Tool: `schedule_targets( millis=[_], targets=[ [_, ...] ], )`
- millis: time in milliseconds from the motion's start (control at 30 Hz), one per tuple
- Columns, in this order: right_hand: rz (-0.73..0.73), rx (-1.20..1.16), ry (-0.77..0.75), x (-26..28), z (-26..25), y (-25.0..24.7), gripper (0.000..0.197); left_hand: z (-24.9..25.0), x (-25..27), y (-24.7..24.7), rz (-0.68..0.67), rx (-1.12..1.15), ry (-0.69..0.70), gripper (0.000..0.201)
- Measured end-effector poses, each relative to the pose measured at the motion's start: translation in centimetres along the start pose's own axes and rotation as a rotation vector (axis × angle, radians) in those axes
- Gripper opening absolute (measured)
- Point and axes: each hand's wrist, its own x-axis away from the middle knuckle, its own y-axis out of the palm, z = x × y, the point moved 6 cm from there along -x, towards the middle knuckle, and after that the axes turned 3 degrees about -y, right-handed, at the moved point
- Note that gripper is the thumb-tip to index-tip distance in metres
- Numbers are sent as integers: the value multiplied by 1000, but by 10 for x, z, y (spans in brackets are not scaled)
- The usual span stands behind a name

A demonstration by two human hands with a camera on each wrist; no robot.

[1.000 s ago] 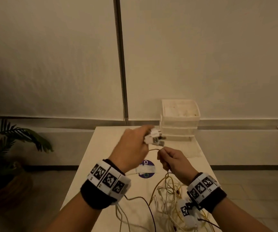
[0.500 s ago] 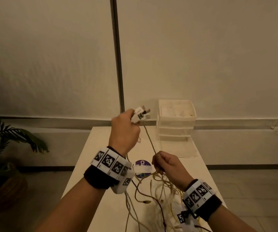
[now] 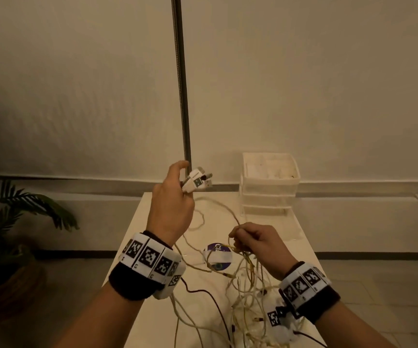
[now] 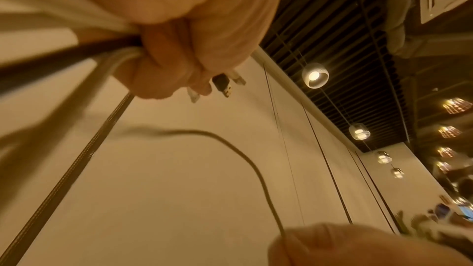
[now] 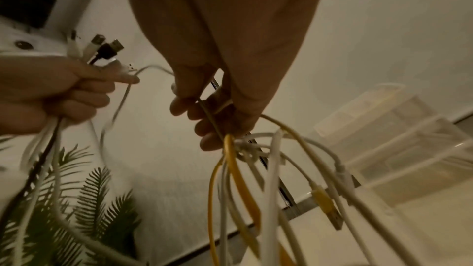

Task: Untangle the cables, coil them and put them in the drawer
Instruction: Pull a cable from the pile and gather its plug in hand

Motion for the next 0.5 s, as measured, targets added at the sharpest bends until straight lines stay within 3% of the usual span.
schedule_targets(
  millis=[100,233,367,500],
  targets=[
    [59,42,-37,-3,-13,-9,15,-4,12,15,-95,-26,17,53],
    [37,355,-64,-7,-20,-6,9,-3,14,27,-164,-57,24,29],
    [92,160,-63,-4,-40,-10,7,-7,17,42,-313,-66,-5,14],
    [82,203,-108,-3,-60,-9,9,-3,25,55,-461,-79,10,16]
  ],
)
